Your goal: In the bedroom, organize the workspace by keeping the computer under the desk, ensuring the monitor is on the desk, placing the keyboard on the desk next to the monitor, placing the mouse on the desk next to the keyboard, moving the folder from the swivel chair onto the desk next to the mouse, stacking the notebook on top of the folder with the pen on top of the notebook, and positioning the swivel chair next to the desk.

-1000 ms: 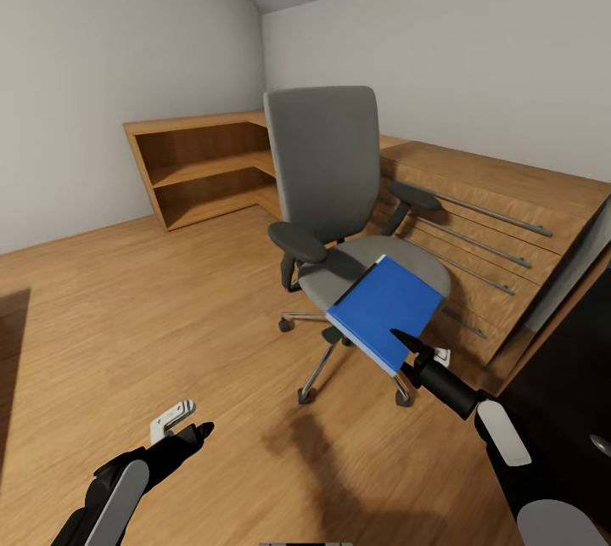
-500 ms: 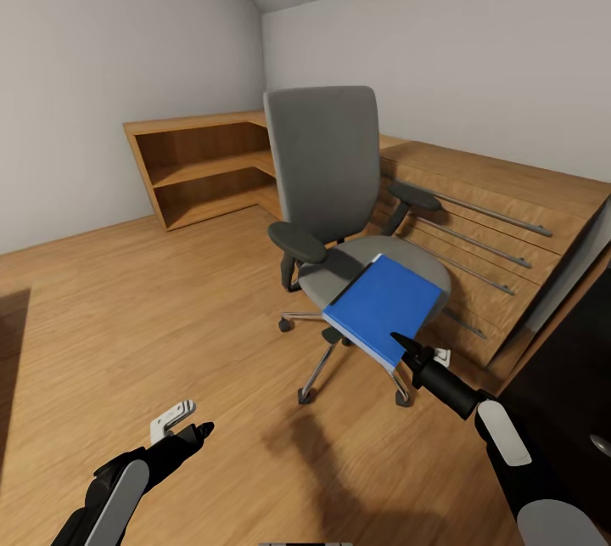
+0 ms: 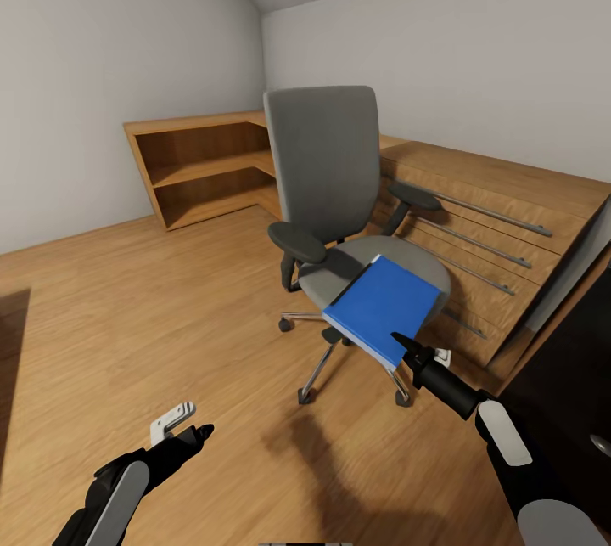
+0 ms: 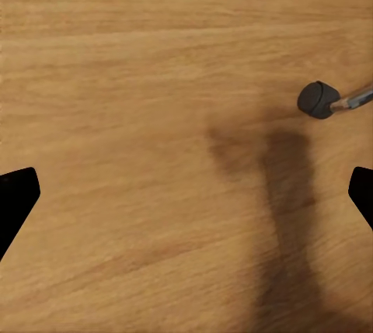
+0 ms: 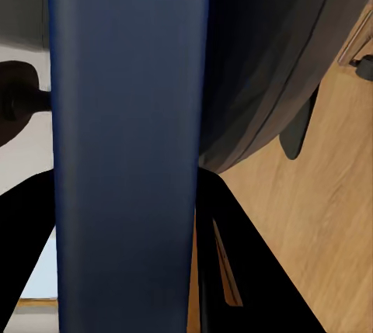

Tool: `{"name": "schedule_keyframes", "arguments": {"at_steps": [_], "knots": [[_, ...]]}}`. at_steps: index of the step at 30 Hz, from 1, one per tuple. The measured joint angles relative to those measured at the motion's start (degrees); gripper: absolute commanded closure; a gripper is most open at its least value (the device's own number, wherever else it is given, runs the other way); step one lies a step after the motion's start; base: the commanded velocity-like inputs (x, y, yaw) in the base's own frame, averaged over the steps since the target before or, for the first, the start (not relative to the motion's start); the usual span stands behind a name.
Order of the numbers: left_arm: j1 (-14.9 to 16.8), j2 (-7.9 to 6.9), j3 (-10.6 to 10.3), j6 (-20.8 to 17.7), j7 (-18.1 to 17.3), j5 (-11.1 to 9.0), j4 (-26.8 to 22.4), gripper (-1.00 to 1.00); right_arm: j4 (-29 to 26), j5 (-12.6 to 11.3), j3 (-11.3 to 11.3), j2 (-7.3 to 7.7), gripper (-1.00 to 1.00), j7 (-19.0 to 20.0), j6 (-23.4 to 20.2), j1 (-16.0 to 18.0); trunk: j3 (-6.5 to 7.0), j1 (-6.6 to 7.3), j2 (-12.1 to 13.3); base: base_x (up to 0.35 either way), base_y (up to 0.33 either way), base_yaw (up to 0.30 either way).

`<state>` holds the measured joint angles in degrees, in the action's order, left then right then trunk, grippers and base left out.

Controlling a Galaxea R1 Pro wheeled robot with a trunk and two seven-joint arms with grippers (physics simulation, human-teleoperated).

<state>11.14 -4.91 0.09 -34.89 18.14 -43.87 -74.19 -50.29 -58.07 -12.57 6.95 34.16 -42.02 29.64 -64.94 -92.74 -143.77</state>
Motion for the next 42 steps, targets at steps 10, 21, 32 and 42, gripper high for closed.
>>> {"name": "schedule_keyframes", "arguments": {"at_steps": [10,21,32,42], "knots": [[0.0,0.00,-0.2,0.0,0.1,0.1,0.0,-1.00,0.0,0.2,-0.1,0.00,1.00,-0.1,0.1,0.0,2.21,0.26,0.1,0.000,0.000,0.000],[0.0,0.00,-0.3,0.0,0.2,0.1,0.0,-1.00,-0.3,0.2,-0.1,0.09,1.00,-0.1,0.1,0.0,4.65,0.54,0.3,0.000,0.000,0.000],[0.0,0.00,-0.3,0.0,0.3,0.1,0.0,-1.00,-3.8,0.2,-0.1,0.38,1.00,0.0,0.0,0.0,7.09,0.83,0.4,0.000,0.000,0.000],[0.0,0.05,-1.7,0.0,0.4,0.3,0.3,-1.00,-5.0,0.3,-0.1,0.85,1.00,0.4,0.0,-0.4,9.26,1.27,0.9,0.000,0.000,0.000]]}}
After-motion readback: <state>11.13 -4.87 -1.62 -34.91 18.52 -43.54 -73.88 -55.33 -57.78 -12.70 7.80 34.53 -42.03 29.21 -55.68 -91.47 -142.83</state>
